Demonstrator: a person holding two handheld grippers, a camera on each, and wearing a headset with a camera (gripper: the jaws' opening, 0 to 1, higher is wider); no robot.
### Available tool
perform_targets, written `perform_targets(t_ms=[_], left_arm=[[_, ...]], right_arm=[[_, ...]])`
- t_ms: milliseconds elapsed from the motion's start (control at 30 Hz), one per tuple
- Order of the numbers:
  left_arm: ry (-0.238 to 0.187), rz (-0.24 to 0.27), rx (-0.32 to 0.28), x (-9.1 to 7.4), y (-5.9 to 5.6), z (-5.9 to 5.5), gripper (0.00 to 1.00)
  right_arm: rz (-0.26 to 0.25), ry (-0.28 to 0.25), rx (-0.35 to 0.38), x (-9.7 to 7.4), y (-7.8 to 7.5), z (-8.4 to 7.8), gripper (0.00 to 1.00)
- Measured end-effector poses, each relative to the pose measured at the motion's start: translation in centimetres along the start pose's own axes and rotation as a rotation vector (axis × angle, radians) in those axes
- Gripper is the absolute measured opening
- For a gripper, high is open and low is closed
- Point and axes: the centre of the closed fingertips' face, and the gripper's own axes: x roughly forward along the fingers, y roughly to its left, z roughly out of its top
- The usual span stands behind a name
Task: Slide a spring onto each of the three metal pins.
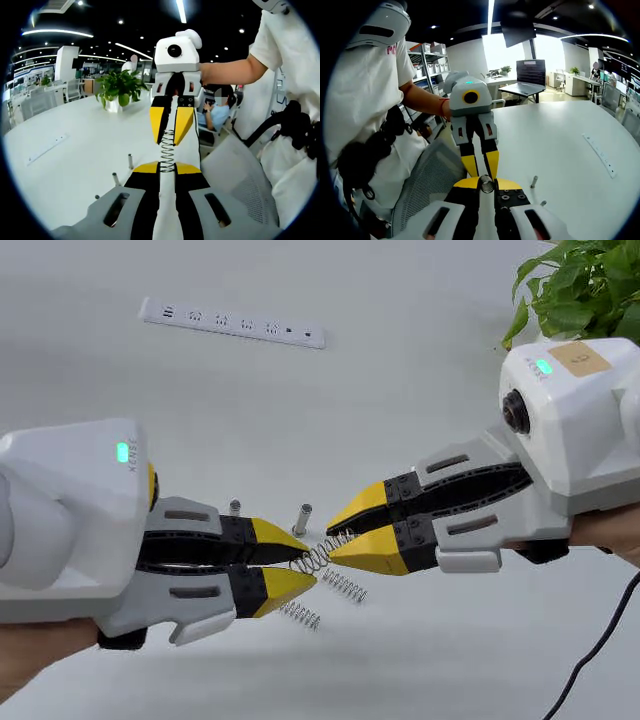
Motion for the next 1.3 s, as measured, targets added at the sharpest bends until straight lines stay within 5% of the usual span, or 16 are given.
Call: perform_targets(t_ms=[867, 1300], left_arm=[[-0.001, -0.018, 0.003, 0.3, -0.5, -0.2, 0.07], [-0.012, -0.024, 0.019, 0.4, -0.8, -0.1, 0.06]], right_arm=[[0.013, 0.149, -0.113, 0.9, 1.0, 0.7, 0.06], [0.037, 0.179, -0.127, 0.8, 1.2, 0.5, 0.07]])
